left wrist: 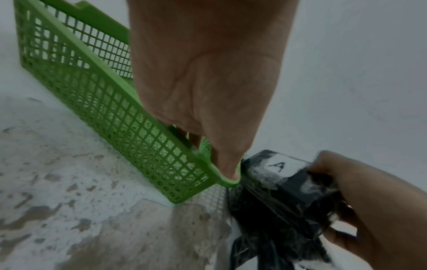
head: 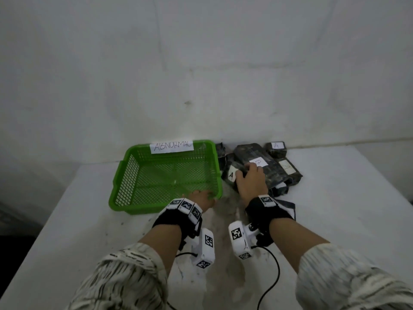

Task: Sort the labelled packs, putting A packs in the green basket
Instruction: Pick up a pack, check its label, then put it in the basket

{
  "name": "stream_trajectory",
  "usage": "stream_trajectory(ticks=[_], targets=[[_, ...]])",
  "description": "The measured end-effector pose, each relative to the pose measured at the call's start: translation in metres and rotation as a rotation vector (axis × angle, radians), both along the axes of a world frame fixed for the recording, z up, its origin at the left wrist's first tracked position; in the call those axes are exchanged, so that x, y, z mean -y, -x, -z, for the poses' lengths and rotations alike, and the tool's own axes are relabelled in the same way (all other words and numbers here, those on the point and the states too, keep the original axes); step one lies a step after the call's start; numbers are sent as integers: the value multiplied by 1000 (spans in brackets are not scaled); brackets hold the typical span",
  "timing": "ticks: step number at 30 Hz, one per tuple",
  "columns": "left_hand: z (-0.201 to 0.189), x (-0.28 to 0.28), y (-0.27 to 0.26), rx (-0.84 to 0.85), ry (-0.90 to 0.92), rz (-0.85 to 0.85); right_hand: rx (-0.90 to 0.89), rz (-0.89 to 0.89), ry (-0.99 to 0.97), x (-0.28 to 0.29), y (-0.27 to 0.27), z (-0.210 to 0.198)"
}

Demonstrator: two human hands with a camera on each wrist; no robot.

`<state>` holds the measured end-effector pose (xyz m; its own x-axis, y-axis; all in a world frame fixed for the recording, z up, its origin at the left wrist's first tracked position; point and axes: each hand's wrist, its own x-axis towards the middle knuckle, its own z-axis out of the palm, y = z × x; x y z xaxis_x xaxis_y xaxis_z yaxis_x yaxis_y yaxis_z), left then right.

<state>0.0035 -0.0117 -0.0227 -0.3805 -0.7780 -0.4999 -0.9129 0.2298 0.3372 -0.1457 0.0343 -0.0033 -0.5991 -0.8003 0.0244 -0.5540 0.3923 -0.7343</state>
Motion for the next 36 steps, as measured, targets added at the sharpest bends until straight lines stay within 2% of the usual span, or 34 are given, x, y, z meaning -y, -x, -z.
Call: stream_trajectory(ticks=[4, 6, 8, 10, 12, 17, 23, 26, 29, 33, 36], targets=[[-27, -8, 4, -587, -17, -308, 630, 150, 384, -7, -5, -11], [-40, -11, 4, -756, -104, -415, 908, 119, 369, -11, -9, -15], [-50, -13, 4, -910, -235, -529, 1058, -2, 232, -14, -14, -15], [-54, -13, 0, -981, -260, -582, 1049, -138, 93, -14, -19, -13], [-55, -12, -7, -979, -256, -581, 963, -221, 14, -14, -23, -13], [-58, -16, -18, -973, -346, -552, 937, -276, -25, -5, -32, -16], [-59, -15, -19, -932, -288, -614, 806, -274, 69, -3, -46, -22], [-59, -10, -21, -943, -254, -600, 931, -311, 18, -9, -44, -27], [-60, -5, -20, -974, -270, -598, 981, -383, -17, -11, -38, -26], [-62, -9, -18, -1041, -364, -564, 1014, -350, 89, -4, -36, -24], [-64, -14, -23, -1023, -426, -507, 1000, -320, 137, -1, -37, -22]])
